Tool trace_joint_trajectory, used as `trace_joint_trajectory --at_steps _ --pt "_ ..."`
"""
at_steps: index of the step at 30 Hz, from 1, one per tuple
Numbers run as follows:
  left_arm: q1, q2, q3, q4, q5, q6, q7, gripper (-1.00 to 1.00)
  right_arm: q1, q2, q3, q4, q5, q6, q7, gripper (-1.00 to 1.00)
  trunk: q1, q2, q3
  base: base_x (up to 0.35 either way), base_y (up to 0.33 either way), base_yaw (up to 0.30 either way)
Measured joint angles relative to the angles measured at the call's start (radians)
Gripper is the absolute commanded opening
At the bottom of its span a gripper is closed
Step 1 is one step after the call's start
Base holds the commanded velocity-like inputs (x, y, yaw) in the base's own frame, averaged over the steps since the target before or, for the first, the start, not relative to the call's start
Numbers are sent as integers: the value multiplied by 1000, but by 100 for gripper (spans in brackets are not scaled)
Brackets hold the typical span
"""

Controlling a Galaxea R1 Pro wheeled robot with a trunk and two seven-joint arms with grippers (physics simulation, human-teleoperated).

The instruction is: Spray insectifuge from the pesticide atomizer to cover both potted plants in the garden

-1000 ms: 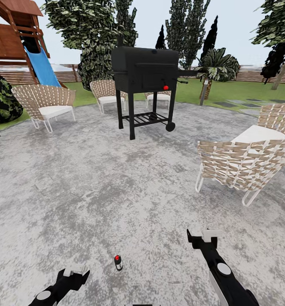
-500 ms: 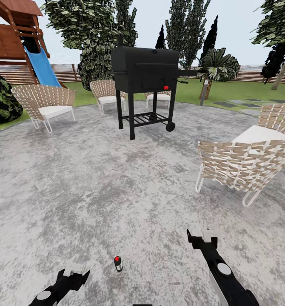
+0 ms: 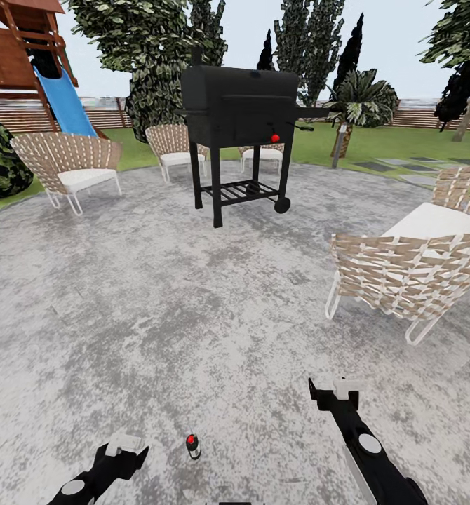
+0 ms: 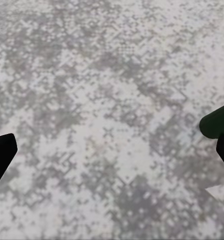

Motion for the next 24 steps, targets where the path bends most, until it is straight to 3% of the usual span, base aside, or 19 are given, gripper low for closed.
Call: trace_joint_trajectory --at_steps 11,24 --pt "0 -2 -1 2 -2 -6 0 100 0 0 -2 0 0 0 0 100 0 0 0 148 0 0" --pt "0 -2 -1 2 -2 -6 -1 100 0 1 0 -2 0 0 0 100 0 0 1 10 0 -70"
